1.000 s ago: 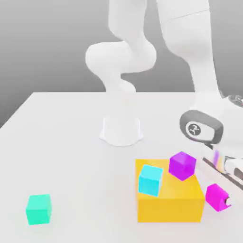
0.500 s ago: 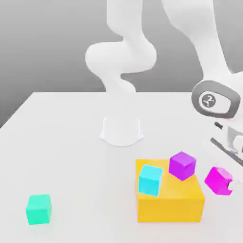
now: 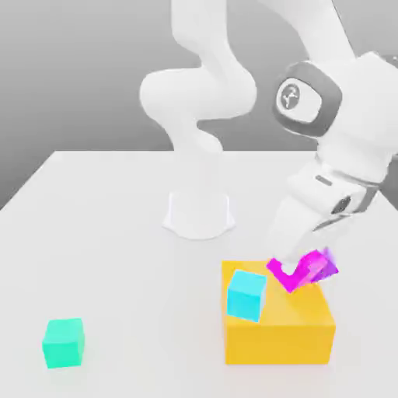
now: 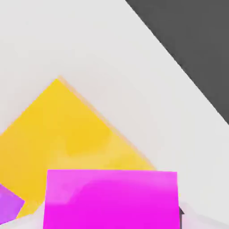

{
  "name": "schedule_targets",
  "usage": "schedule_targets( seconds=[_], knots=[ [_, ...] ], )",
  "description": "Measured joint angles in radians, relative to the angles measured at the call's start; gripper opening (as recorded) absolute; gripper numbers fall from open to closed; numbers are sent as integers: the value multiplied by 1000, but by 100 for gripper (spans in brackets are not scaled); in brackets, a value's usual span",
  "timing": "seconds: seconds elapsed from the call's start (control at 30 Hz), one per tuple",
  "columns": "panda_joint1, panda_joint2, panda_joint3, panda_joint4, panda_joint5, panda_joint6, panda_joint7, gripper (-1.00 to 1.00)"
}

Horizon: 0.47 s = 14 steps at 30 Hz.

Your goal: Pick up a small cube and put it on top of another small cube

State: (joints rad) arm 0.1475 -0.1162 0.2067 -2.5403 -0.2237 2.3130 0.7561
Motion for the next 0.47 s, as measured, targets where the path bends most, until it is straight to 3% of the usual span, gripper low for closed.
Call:
schedule_targets(
  seconds=[0.2, 0.33, 0.37, 0.47],
  knots=[
    [-45, -158, -96, -99, 239, 40, 117, -100],
    [-58, -69, -104, -148, 256, 190, 131, -100],
    [-59, -40, -103, -158, 254, 229, 133, 100],
    [-59, -40, -103, -158, 254, 229, 133, 100]
  ],
)
